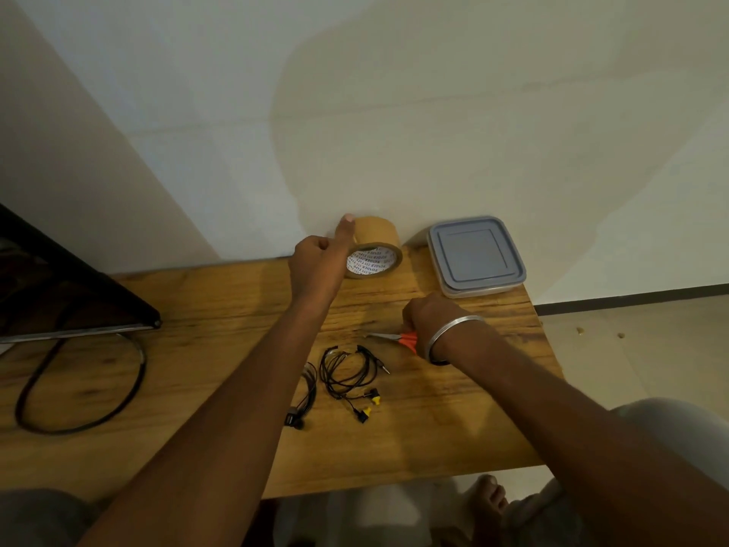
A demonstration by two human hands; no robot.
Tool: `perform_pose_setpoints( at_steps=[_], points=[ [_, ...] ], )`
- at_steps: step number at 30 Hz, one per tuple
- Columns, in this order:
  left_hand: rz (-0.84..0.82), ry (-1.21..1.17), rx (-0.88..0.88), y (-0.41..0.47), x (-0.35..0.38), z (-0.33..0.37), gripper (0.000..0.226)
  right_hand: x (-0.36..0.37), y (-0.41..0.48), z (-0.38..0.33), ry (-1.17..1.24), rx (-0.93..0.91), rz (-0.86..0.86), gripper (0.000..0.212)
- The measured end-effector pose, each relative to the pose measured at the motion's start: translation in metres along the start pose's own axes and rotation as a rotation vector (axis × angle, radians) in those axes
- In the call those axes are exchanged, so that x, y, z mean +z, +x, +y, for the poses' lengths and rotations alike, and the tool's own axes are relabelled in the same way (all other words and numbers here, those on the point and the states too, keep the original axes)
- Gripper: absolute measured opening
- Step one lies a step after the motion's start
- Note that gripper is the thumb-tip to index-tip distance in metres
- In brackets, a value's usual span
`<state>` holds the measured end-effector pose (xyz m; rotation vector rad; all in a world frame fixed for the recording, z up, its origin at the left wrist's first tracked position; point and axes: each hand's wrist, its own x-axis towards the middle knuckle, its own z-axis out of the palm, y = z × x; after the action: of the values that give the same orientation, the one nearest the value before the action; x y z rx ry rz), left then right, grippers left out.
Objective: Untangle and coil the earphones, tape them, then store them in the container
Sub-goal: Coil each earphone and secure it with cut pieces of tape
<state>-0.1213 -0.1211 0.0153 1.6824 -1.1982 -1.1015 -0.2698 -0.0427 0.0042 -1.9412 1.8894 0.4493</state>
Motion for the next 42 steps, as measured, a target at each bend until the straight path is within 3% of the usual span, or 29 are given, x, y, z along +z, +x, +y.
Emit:
perform_pose_setpoints(
  at_steps=[2, 10, 14, 18, 21, 23, 26, 31, 36, 42],
  points=[
    [0.006, 0.104, 0.047, -0.001, 0.003, 0.006, 0.053, 0.001, 0.0, -0.002, 0.003, 0.0, 0.005, 0.035],
    [0.063, 0.357, 0.321, -0.004, 0.009, 0.015, 0.011, -0.006, -0.003, 0.003, 0.056, 0.008, -0.008, 0.039],
    [0.026, 0.282, 0.187, 0.002, 0.006, 0.016, 0.021, -0.023, -0.006, 0.011, 0.206, -0.019, -0.017, 0.029],
    [-0.053, 0.163, 0.081, 0.007, 0.0, 0.014, 0.028, -0.04, -0.01, 0.028, 0.497, -0.112, 0.07, 0.021],
    [-0.061, 0.147, 0.064, 0.004, -0.005, 0.008, 0.037, -0.043, -0.01, 0.031, 1.005, -0.195, 0.013, 0.028],
    [-0.066, 0.152, 0.068, -0.001, -0.008, 0.003, 0.029, -0.042, -0.009, 0.024, 1.3, -0.229, 0.006, 0.035],
    [-0.08, 0.138, 0.072, -0.011, -0.013, -0.007, 0.014, -0.037, -0.005, 0.005, 1.515, -0.204, 0.085, 0.036],
    [-0.091, 0.059, 0.065, -0.031, -0.022, -0.023, 0.015, -0.027, 0.001, -0.01, 1.411, -0.124, 0.27, 0.033],
    [-0.133, -0.063, 0.036, -0.04, -0.031, -0.042, 0.018, -0.034, -0.007, -0.011, 1.629, -0.08, 0.119, 0.031],
    [-0.192, -0.299, -0.031, -0.045, -0.039, -0.05, 0.016, -0.039, -0.007, -0.005, 1.558, -0.03, 0.008, 0.031]
  ],
)
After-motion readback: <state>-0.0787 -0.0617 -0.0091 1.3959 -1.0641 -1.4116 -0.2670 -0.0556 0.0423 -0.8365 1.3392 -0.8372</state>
